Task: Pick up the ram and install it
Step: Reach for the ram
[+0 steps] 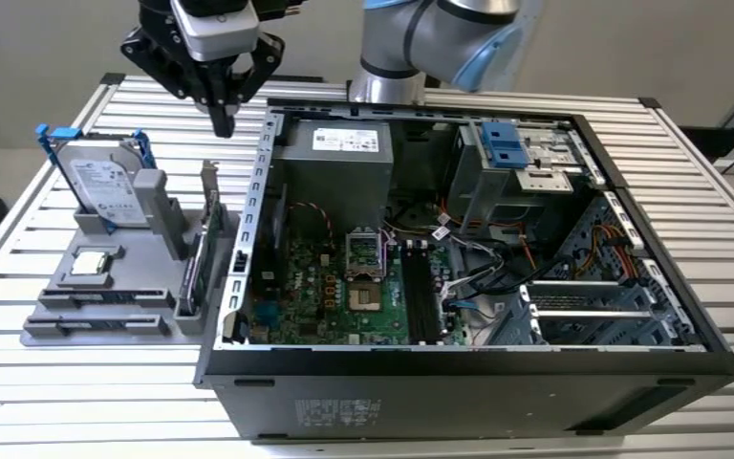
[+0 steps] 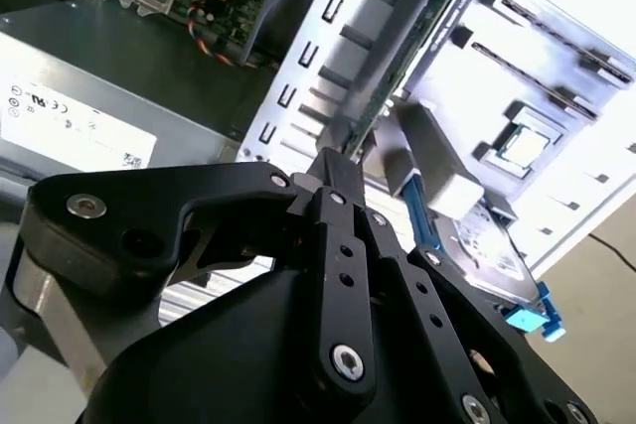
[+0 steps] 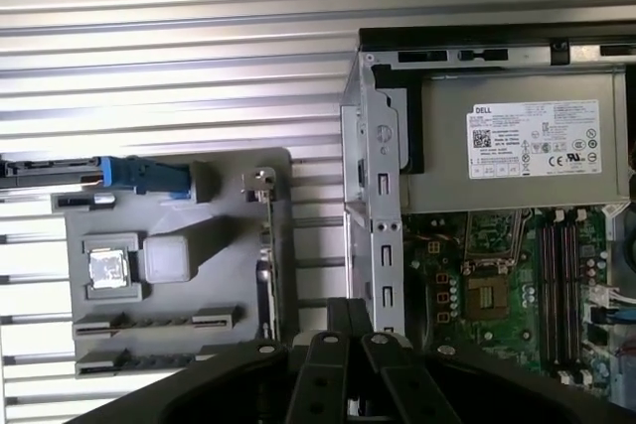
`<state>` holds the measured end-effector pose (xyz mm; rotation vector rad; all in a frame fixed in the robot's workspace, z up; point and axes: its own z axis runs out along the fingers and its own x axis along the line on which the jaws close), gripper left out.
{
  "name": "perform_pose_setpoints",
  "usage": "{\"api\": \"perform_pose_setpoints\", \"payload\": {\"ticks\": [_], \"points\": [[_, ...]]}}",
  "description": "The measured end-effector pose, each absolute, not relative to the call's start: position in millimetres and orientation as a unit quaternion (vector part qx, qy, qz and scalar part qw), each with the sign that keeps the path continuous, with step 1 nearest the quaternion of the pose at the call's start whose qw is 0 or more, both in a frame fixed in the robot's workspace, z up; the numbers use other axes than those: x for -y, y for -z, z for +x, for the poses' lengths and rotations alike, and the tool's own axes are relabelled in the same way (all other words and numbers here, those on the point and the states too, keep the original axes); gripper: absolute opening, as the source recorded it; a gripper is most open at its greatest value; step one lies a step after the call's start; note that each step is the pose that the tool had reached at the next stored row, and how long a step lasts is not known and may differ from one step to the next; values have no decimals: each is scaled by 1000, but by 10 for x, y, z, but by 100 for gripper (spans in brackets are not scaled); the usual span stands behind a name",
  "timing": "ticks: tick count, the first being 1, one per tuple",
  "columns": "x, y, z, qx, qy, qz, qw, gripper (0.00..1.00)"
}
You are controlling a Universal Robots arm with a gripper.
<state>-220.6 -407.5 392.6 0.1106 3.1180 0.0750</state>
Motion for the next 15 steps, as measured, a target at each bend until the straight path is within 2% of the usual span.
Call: {"api": "perform_pose_setpoints", "payload": {"ticks": [15], "points": [[4110,-3926,-2666,-999,-24,35,10,0]]}}
